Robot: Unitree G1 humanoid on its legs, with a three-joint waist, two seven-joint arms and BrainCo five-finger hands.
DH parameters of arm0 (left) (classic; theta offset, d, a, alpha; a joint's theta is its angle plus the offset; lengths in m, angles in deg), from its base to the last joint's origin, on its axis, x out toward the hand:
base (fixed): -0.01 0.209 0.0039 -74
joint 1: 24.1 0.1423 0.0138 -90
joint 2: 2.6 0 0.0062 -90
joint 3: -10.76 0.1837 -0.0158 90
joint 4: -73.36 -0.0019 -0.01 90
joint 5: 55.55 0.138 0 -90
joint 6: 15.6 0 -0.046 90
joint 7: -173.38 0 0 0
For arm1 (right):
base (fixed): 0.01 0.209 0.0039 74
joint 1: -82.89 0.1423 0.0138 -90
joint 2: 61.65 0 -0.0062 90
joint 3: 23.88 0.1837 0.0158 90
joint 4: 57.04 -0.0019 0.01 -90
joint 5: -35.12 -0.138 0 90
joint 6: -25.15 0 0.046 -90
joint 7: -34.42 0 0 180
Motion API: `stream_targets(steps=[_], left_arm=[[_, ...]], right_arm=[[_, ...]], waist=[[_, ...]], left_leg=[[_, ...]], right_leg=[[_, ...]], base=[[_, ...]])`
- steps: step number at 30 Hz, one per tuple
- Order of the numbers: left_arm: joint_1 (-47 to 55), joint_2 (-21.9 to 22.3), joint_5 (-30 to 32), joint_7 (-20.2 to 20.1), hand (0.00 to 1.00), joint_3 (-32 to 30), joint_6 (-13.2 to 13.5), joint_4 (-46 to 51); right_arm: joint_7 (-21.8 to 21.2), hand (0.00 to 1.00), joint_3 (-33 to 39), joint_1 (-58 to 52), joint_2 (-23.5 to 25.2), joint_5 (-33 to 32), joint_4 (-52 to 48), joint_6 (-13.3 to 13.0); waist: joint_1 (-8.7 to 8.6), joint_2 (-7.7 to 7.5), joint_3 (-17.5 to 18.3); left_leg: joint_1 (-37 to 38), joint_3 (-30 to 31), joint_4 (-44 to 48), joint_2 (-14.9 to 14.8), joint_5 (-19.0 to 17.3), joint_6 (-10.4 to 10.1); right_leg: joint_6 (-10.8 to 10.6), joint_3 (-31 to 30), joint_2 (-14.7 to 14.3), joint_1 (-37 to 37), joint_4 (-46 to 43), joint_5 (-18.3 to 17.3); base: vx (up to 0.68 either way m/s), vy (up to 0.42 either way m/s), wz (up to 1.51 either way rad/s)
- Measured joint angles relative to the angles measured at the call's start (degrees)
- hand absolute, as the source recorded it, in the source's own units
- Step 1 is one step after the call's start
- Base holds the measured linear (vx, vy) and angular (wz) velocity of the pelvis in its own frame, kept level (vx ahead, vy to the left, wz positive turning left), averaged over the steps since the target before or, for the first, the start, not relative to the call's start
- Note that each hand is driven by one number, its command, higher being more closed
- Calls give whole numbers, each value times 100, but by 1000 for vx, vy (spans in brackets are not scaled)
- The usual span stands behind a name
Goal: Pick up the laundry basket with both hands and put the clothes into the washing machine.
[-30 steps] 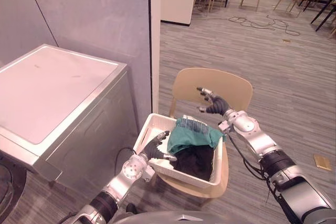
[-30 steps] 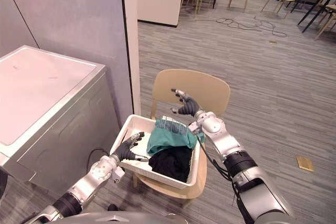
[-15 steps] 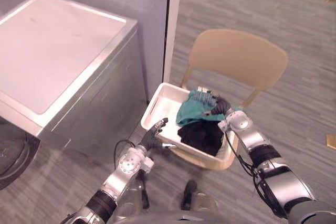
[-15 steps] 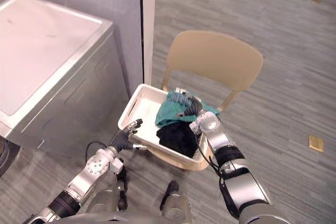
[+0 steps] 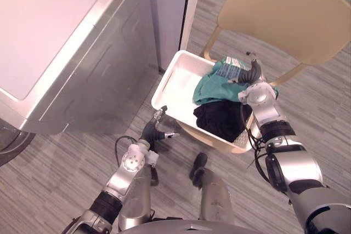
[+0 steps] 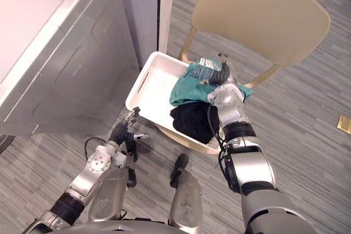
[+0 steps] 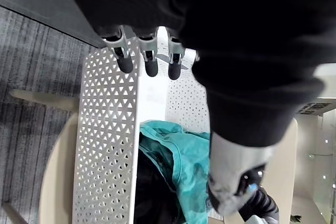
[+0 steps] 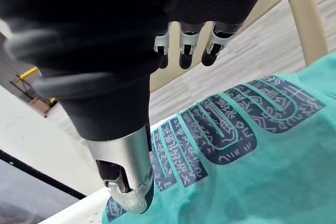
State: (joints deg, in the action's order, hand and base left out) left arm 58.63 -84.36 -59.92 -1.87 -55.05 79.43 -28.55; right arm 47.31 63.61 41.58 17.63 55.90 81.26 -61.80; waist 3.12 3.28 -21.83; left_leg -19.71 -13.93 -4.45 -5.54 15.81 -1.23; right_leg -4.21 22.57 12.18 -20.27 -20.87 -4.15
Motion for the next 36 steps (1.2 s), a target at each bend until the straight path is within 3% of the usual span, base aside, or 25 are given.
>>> stream_targets(steps=[14, 15, 28, 36], left_arm=[[-299, 228, -1, 276, 0, -197, 277, 28], [-314, 237, -1, 277, 0, -206, 268, 22], [-353, 436, 2, 479, 0, -304, 246, -46], [-439, 434, -6, 617, 0, -410, 268, -208]], right_arm=[[-24, 0, 93, 370, -369, 212, 739, 96], [-14, 100, 91, 380, -369, 219, 733, 80], [52, 100, -171, 373, -466, 435, 678, -11], [325, 100, -49, 198, -296, 410, 659, -2]], waist=[[162, 6, -362], [163, 3, -377], [209, -52, -427], [199, -56, -429]], left_leg=[[-388, 7, 2, 5, 22, 50], [-440, 13, 2, 5, 24, 53], [-588, 13, 3, -47, 29, 86], [-706, 76, 301, -94, -62, 98]], right_leg=[[3, 13, 25, -398, -83, -29], [2, 25, 26, -439, -76, -28], [13, 37, -39, -566, -22, -33], [35, 56, -55, -543, -48, -46]], base=[[29, -29, 0], [38, -28, 0], [33, -34, -1], [16, -47, 2]])
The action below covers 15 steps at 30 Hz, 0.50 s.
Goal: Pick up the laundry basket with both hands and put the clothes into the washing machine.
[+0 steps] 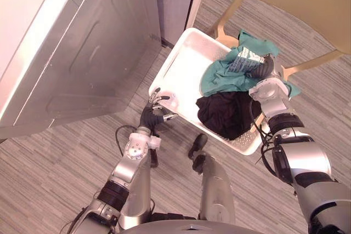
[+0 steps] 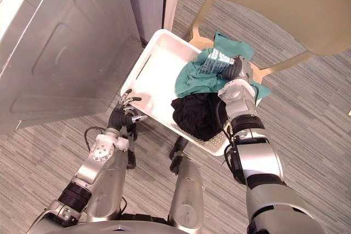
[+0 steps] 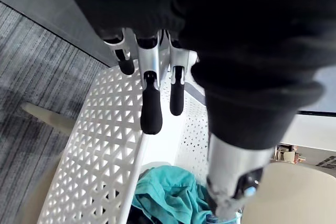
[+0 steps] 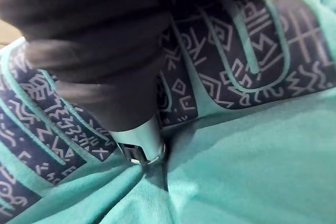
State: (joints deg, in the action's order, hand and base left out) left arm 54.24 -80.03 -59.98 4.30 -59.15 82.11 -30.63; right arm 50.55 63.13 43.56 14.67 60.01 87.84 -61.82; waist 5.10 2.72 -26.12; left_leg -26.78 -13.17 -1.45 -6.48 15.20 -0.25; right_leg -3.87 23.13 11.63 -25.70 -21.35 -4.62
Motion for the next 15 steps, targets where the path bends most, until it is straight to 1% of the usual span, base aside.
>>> stream_targets(steps=[3, 5, 6, 8, 9, 10, 12, 13, 14, 15], left_arm=[[-10, 0, -2, 2, 0, 4, 27, -25], [-11, -3, -42, 21, 0, 6, 24, -74], [-3, -2, -57, 45, 0, 16, 11, -112], [-8, -3, -96, 95, 0, 20, 20, -159], [-15, -3, -119, 124, 0, 20, 27, -160], [-15, -4, -131, 131, 0, 20, 30, -162], [-11, -3, -182, 140, 0, 21, 23, -196], [-21, 0, -222, 148, 0, 14, 45, -182], [-26, 0, -223, 148, 0, 15, 45, -182], [-24, -3, -224, 136, 0, 26, 8, -213]], right_arm=[[182, 100, 220, -108, 138, -101, -43, 3], [255, 100, 500, -201, 265, -353, -184, 21], [399, 100, 690, -364, 379, -677, -397, 16], [466, 100, 1000, -616, 582, -1050, -696, -11], [590, 100, 1155, -761, 707, -1380, -899, -34], [630, 100, 1218, -829, 769, -1526, -997, -68], [763, 100, 1475, -1040, 980, -2066, -1334, -136], [831, 100, 1647, -1197, 1109, -2437, -1556, -224], [831, 100, 1683, -1229, 1135, -2517, -1604, -236], [841, 100, 1792, -1323, 1245, -2811, -1755, -321]], waist=[[-11, 0, 0], [-20, 0, 0], [-16, 0, 0], [-20, -1, 0], [-24, -1, 0], [-30, -1, 0], [-31, -5, -2], [-26, -5, -2], [-24, -6, -2], [-33, -10, -4]], left_leg=[[19, 1, 6, -1, 1, 0], [77, -6, 3, 0, 1, -1], [126, -18, 2, -1, -1, -3], [199, -34, -22, -1, -39, -52], [221, -45, -36, 0, -37, -54], [238, -52, -62, 0, -27, -61], [304, -89, -94, 10, -17, -72], [339, -100, -101, 12, -11, -80], [345, -102, -103, 12, -11, -81], [377, -112, -116, 16, -4, -90]], right_leg=[[2, -2, 6, 10, -28, -1], [2, -5, 8, 64, -31, -1], [3, -7, 10, 114, -32, -7], [9, -12, 16, 163, -50, -24], [12, -19, 22, 162, -78, -34], [12, -23, 24, 160, -93, -41], [14, -50, 53, 161, -174, -87], [12, -52, 71, 164, -235, -116], [10, -52, 74, 165, -246, -122], [13, -51, 96, 165, -296, -146]], base=[[-4, -38, 1], [0, 0, 0], [0, 0, 0], [3, -17, 0], [1, -35, -1], [0, 0, 0], [0, -24, 0], [1, -42, 0], [12, -59, 0], [16, -52, -1]])
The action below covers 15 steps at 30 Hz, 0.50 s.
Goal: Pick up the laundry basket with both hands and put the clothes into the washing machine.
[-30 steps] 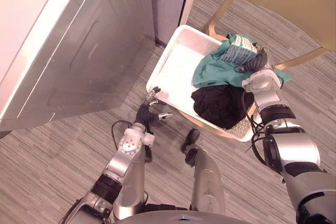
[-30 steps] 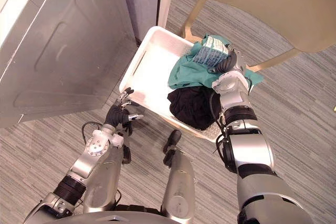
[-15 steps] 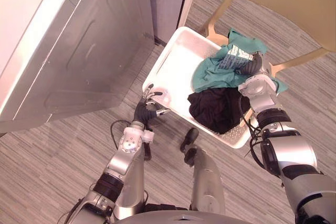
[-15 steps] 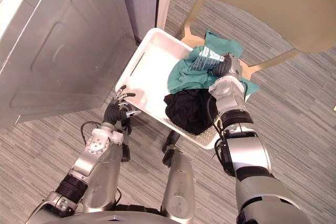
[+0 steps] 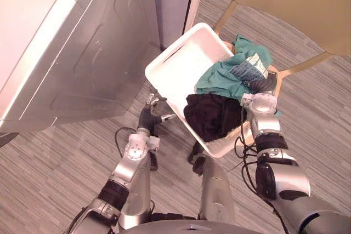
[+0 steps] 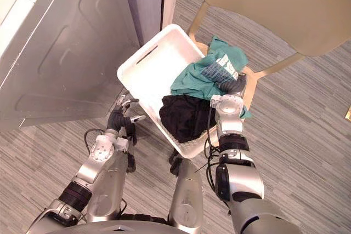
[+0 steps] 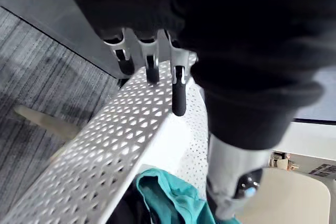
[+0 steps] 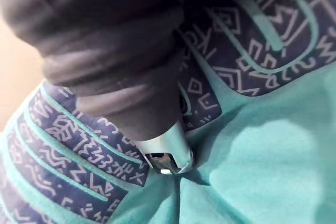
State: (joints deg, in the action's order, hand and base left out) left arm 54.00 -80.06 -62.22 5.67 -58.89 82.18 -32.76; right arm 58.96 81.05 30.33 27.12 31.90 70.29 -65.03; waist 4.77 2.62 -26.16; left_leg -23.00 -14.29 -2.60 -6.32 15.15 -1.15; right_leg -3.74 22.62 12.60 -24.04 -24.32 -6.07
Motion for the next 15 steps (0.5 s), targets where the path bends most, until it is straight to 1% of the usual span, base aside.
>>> stream_targets(steps=[1, 2, 3, 4, 5, 6, 7, 10, 12, 15], left_arm=[[45, 2, -1, -7, 0, 8, -52, -43], [83, 4, -1, -11, 0, 10, -66, -44], [157, 8, -1, -20, 0, 22, -97, -43], [213, 11, -2, -30, 0, 58, -101, -43], [231, 16, -2, -43, 0, 82, -101, -42], [265, 20, -2, -58, 0, 111, -101, -29], [273, 27, -2, -84, 0, 128, -102, -30], [263, 126, -2, -190, 0, 165, -102, -26], [272, 154, -3, -234, 0, 232, -103, -24], [343, 182, -3, -263, 0, 233, -105, -24]], right_arm=[[19, 100, 125, -93, 137, -405, -185, -105], [23, 100, 233, -134, 235, -643, -295, -147], [43, 100, 410, -144, 414, -979, -352, -265], [66, 100, 522, -218, 579, -1289, -488, -298], [60, 100, 537, -294, 635, -1398, -560, -350], [52, 100, 545, -401, 768, -1639, -722, -367], [48, 100, 546, -417, 873, -1868, -759, -443], [50, 100, 550, -563, 998, -2231, -907, -580], [49, 100, 551, -691, 1073, -2378, -1162, -599], [45, 100, 548, -777, 1093, -2418, -1200, -634]], waist=[[-12, 0, 0], [-24, 0, 0], [-43, 0, 0], [-33, -1, 0], [-7, -1, 0], [-2, -1, 0], [-13, -1, 0], [-1, 0, 0], [-4, 0, 0], [-5, -1, 0]], left_leg=[[23, -12, -17, 2, 7, -9], [29, -24, -23, 1, 9, -12], [48, -51, -29, -2, 10, -13], [93, -96, -48, -2, 11, -14], [118, -124, -51, -2, 10, -14], [150, -139, -52, -2, 8, -16], [175, -140, -54, -2, 7, -17], [233, -153, -52, -2, -21, 13], [234, -185, -51, 0, -30, 25], [314, -248, -49, 19, -38, 37]], right_leg=[[-2, 0, 9, -1, -24, -12], [0, 0, 10, -2, -31, -16], [12, -5, 16, -2, -52, -27], [12, -32, 24, -1, -83, -39], [15, -50, 28, 2, -99, -47], [21, -60, 33, 18, -116, -57], [25, -57, 34, 40, -124, -63], [23, -41, 48, 108, -147, -77], [22, -29, 69, 108, -168, -80], [15, -40, 105, 172, -183, -84]], base=[[21, -61, -2], [17, -39, -3], [26, -50, -7], [27, -53, -8], [33, -67, -9], [26, -57, -4], [23, -55, -2], [10, -47, 4], [7, -39, 5], [10, -30, 1]])
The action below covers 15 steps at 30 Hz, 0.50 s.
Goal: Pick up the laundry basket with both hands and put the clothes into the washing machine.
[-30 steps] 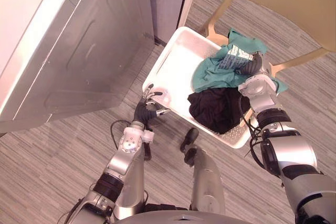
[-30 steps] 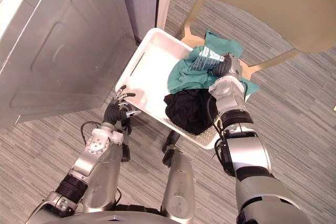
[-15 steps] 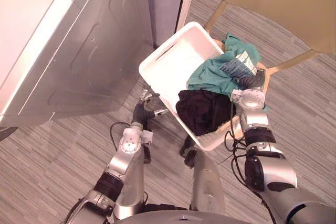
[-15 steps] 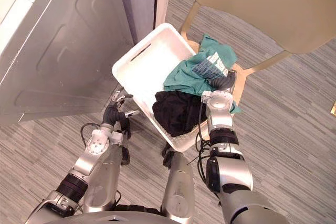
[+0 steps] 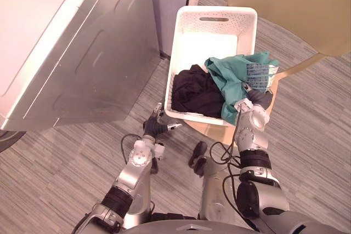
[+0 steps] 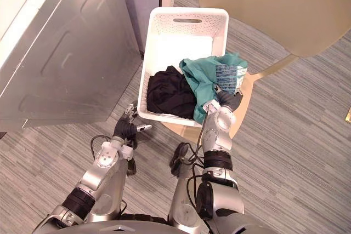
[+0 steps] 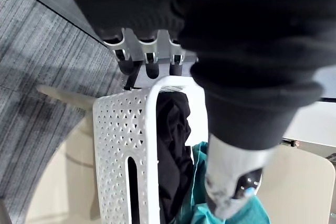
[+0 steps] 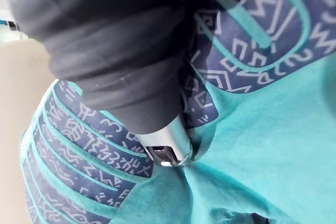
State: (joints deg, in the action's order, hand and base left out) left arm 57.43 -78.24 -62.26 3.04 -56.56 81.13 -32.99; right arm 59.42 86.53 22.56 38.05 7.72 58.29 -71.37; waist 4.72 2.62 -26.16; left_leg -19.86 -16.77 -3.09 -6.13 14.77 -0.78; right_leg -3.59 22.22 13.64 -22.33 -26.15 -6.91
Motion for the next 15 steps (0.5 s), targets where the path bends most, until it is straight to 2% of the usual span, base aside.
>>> stream_targets(steps=[11, 15], left_arm=[[93, 2, 2, -14, 0, 10, -5, 5], [90, 4, 2, -6, 0, 16, -15, 5]], right_arm=[[-82, 100, 2, -164, 12, -44, -11, -7], [-62, 100, 97, -255, 142, -213, -12, -101]], waist=[[5, -9, 5], [2, -31, 19]], left_leg=[[49, -39, 16, 0, -1, -6], [87, -50, 34, -6, -60, 16]], right_leg=[[-8, 17, -2, 92, 72, 7], [-9, 29, -7, 161, 111, 6]], base=[[32, -48, 1], [44, -44, 0]])
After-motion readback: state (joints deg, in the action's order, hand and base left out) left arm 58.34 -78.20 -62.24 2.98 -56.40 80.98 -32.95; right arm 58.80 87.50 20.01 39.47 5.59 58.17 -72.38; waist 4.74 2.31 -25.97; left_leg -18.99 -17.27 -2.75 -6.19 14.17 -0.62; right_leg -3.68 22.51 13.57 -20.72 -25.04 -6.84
